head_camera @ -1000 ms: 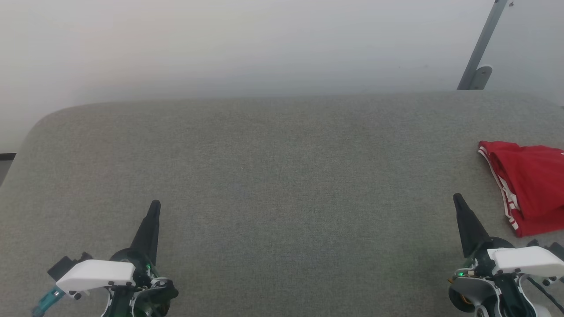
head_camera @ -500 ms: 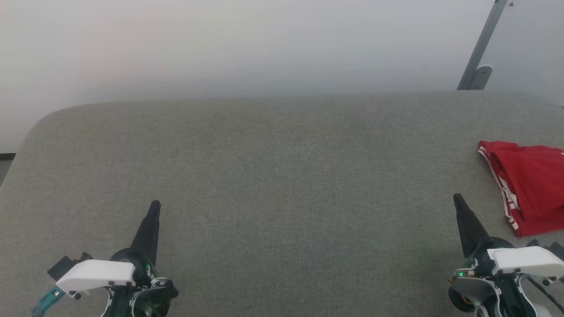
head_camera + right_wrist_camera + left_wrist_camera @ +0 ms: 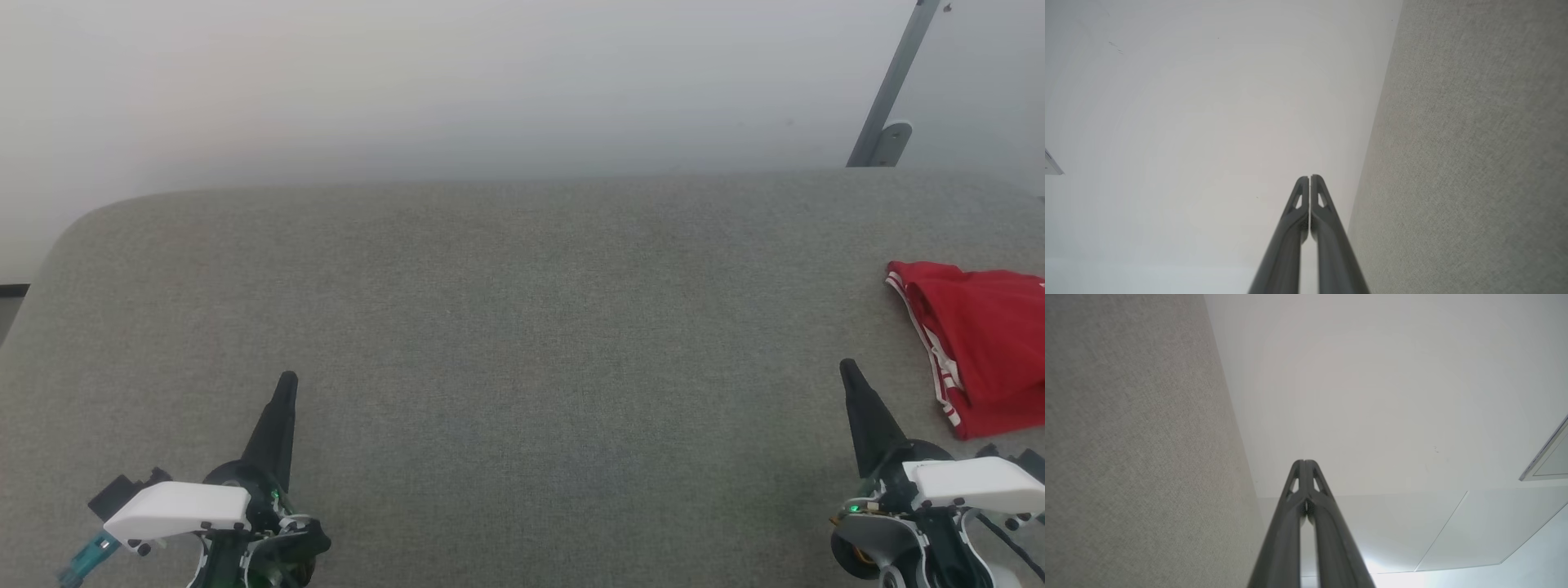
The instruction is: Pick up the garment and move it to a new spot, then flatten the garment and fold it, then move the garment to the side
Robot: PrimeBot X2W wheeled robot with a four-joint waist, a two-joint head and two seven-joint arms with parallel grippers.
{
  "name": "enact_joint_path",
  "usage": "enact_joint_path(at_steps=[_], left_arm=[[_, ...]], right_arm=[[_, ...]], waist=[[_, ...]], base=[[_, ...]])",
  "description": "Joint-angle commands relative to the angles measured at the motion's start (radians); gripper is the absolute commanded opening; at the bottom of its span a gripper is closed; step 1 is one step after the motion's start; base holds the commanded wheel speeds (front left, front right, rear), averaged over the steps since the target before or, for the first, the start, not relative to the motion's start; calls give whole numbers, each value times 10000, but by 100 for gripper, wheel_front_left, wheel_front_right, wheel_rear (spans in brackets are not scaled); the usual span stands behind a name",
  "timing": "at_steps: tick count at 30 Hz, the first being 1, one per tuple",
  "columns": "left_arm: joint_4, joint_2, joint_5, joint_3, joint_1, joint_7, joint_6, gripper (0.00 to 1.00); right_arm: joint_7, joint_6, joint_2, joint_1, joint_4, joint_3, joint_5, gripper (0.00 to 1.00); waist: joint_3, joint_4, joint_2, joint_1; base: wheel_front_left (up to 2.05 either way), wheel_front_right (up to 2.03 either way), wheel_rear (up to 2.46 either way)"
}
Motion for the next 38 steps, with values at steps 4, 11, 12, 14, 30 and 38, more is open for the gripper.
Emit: enact_joint_path(at_steps=[4, 11, 12, 14, 30, 38], left_arm=[[-3, -26, -35, 30, -112, 30, -28, 0], [-3, -26, -35, 30, -112, 30, -29, 0], [-3, -26, -36, 30, -112, 30, -29, 0], [-4, -26, -36, 30, -112, 30, -29, 0], [-4, -27, -36, 29, -111, 29, -29, 0], [-4, -27, -37, 28, -111, 28, -29, 0]], right_arm=[[31, 0, 38, -57, -37, 4, 40, 0], [31, 0, 38, -57, -37, 1, 40, 0], [31, 0, 38, -57, -37, 4, 42, 0], [31, 0, 38, -57, -37, 1, 40, 0], [30, 0, 38, -57, -37, 2, 41, 0], [30, 0, 38, -57, -37, 2, 41, 0]], waist=[[0, 0, 0, 0], [0, 0, 0, 0], [0, 0, 0, 0], [0, 0, 0, 0], [0, 0, 0, 0], [0, 0, 0, 0]], base=[[0, 0, 0], [0, 0, 0], [0, 0, 0], [0, 0, 0], [0, 0, 0], [0, 0, 0]])
